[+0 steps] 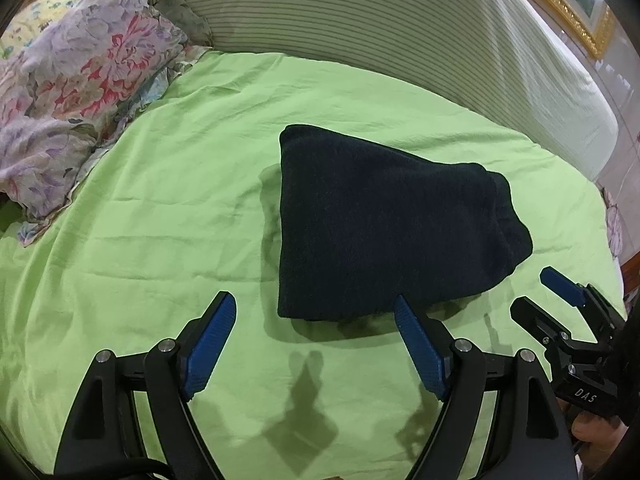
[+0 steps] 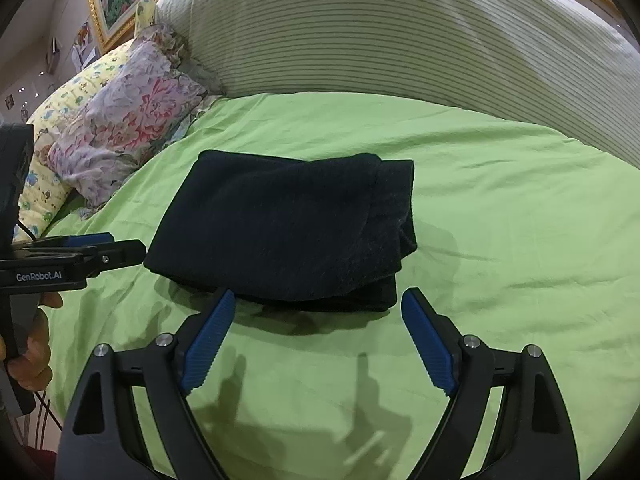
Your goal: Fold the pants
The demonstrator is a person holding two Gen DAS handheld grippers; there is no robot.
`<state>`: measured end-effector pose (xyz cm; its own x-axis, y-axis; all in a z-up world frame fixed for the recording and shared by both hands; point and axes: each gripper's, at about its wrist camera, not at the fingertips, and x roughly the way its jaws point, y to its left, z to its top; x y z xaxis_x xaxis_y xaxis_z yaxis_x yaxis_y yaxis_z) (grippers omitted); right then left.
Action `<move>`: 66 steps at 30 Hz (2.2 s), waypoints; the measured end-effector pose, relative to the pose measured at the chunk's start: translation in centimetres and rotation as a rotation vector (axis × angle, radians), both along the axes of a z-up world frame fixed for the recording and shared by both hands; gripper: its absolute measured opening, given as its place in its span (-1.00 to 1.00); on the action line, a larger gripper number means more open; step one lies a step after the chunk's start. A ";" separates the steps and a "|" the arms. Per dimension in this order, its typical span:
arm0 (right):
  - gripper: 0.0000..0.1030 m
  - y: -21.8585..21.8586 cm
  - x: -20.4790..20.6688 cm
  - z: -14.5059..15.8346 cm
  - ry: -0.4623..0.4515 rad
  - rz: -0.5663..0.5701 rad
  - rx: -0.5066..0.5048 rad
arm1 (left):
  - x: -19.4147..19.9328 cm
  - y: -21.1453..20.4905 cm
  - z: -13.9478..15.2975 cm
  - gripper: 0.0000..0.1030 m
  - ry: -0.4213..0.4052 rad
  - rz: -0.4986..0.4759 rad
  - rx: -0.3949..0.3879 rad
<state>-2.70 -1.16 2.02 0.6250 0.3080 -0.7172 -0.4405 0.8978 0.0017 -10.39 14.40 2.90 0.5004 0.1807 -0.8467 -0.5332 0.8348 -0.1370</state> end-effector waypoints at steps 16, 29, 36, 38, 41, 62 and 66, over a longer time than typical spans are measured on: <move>0.72 0.2 -0.4 -0.9 0.001 -0.009 -0.025 | -0.4 -1.4 -1.1 0.64 0.061 -0.027 0.068; 0.73 -0.3 -0.7 -0.9 -0.018 -0.029 -0.010 | -0.5 -2.5 -1.6 0.64 0.076 -0.048 0.120; 0.73 -0.2 -0.6 -1.1 -0.017 -0.021 -0.014 | -0.4 -2.7 -1.7 0.64 0.078 -0.045 0.132; 0.73 -0.2 -0.6 -1.0 -0.023 -0.018 -0.008 | -0.4 -2.7 -1.7 0.64 0.076 -0.040 0.140; 0.73 -0.1 -0.8 -1.0 -0.030 -0.012 -0.012 | -0.4 -2.6 -1.6 0.65 0.069 -0.034 0.152; 0.73 0.9 -1.2 -1.3 -0.027 0.022 -0.012 | -0.8 -3.0 -1.3 0.66 0.069 -0.030 0.161; 0.73 1.0 -1.4 -1.3 -0.027 0.022 -0.009 | -0.9 -3.1 -1.3 0.66 0.069 -0.026 0.161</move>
<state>-4.13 -0.13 0.71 0.6377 0.3155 -0.7027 -0.4596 0.8879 -0.0184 -11.24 11.32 1.60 0.4488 0.3042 -0.8403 -0.5143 0.8568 0.0355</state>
